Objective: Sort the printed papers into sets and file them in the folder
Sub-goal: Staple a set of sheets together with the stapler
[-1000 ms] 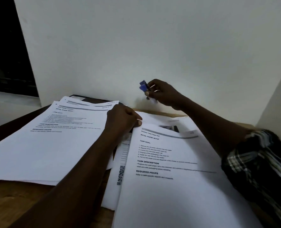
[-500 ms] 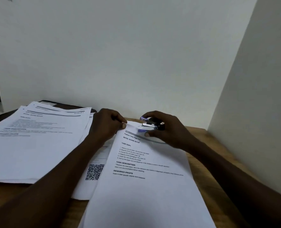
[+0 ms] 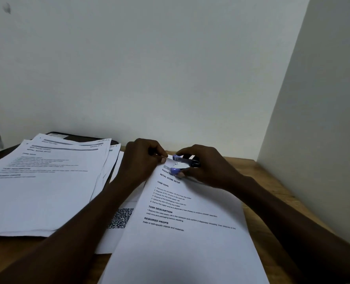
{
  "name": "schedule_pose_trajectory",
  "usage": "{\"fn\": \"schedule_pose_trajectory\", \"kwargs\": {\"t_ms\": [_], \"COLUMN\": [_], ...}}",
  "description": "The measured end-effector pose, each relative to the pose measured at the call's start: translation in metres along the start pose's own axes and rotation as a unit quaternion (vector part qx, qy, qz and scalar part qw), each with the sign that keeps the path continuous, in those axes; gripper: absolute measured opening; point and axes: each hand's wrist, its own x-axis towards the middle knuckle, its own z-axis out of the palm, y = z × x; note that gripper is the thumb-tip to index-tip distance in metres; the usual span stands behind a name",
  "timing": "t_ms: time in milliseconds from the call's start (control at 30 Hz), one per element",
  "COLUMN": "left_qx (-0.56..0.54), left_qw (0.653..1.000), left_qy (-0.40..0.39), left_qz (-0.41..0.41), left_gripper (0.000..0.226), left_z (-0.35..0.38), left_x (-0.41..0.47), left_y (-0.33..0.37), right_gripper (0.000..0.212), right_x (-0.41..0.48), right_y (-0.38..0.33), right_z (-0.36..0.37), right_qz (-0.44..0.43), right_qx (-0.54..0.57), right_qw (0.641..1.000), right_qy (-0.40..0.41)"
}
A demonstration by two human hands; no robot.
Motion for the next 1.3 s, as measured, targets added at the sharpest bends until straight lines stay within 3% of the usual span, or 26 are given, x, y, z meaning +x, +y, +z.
{"fn": "schedule_pose_trajectory", "kwargs": {"t_ms": [233, 767, 933, 967, 1067, 1167, 1300], "left_qx": [0.023, 0.027, 0.0, -0.016, -0.004, 0.045, 0.09], "left_qw": [0.999, 0.996, 0.996, 0.996, 0.992, 0.988, 0.986], "left_qy": [0.018, 0.01, -0.029, -0.053, -0.125, -0.146, -0.124], "left_qz": [0.039, 0.081, 0.088, 0.075, 0.031, 0.039, 0.062], "left_gripper": [0.019, 0.029, 0.015, 0.017, 0.056, 0.063, 0.04], "left_z": [0.003, 0.003, 0.0, -0.003, -0.006, -0.003, 0.001], "left_x": [-0.001, -0.002, -0.001, 0.0, -0.001, -0.004, -0.002], "left_y": [0.005, 0.013, 0.01, 0.009, 0.001, 0.003, 0.004], "right_gripper": [0.035, 0.023, 0.02, 0.02, 0.02, 0.02, 0.021], "right_x": [0.002, 0.008, 0.007, 0.007, 0.007, 0.006, 0.006], "right_y": [-0.011, -0.018, -0.017, -0.017, -0.015, -0.013, -0.011], "right_z": [-0.003, -0.005, -0.006, -0.007, -0.006, -0.004, -0.003], "right_qz": [-0.011, 0.018, 0.008, 0.008, 0.007, 0.01, 0.009], "right_qx": [-0.014, 0.003, -0.015, -0.017, -0.019, -0.027, -0.031], "right_qw": [0.999, 1.0, 1.0, 1.0, 0.999, 0.999, 0.999], "right_qy": [0.039, 0.003, 0.019, 0.024, 0.034, 0.033, 0.037]}}
